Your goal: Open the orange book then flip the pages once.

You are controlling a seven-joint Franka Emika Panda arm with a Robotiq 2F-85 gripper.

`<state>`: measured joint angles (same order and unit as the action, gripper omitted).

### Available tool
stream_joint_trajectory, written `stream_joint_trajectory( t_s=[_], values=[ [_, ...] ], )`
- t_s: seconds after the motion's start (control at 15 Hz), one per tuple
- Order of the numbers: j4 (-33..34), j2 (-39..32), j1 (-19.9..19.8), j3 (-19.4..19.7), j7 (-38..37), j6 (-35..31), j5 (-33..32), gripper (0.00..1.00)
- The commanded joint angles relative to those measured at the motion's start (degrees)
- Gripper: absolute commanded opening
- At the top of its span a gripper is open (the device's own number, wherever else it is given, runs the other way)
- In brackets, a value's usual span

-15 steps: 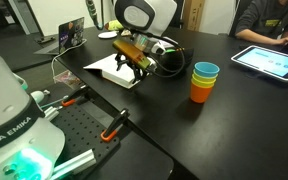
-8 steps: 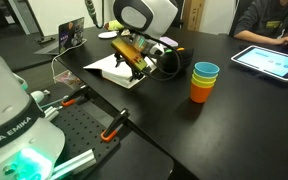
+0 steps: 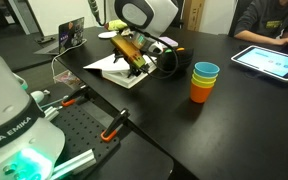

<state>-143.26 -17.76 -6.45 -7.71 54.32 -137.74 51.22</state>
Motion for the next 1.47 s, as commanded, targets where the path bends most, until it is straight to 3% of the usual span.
stream_joint_trajectory(
  t_s=[0.0,0.2,0.53,0.67,1.4],
  values=[
    [0.4,2.8,1.6,0.9,-0.9,2.9,-1.0,1.0],
    [0.4,4.4,2.8,1.4,-2.3,3.7,-4.7,1.0],
    [0.5,6.7,4.3,2.3,-8.4,4.9,-18.0,1.0],
    [0.8,7.2,3.9,1.9,-9.2,5.1,-20.2,1.0],
    [-0.1,5.8,2.9,2.0,-7.2,2.4,-10.0,1.0]
  ],
)
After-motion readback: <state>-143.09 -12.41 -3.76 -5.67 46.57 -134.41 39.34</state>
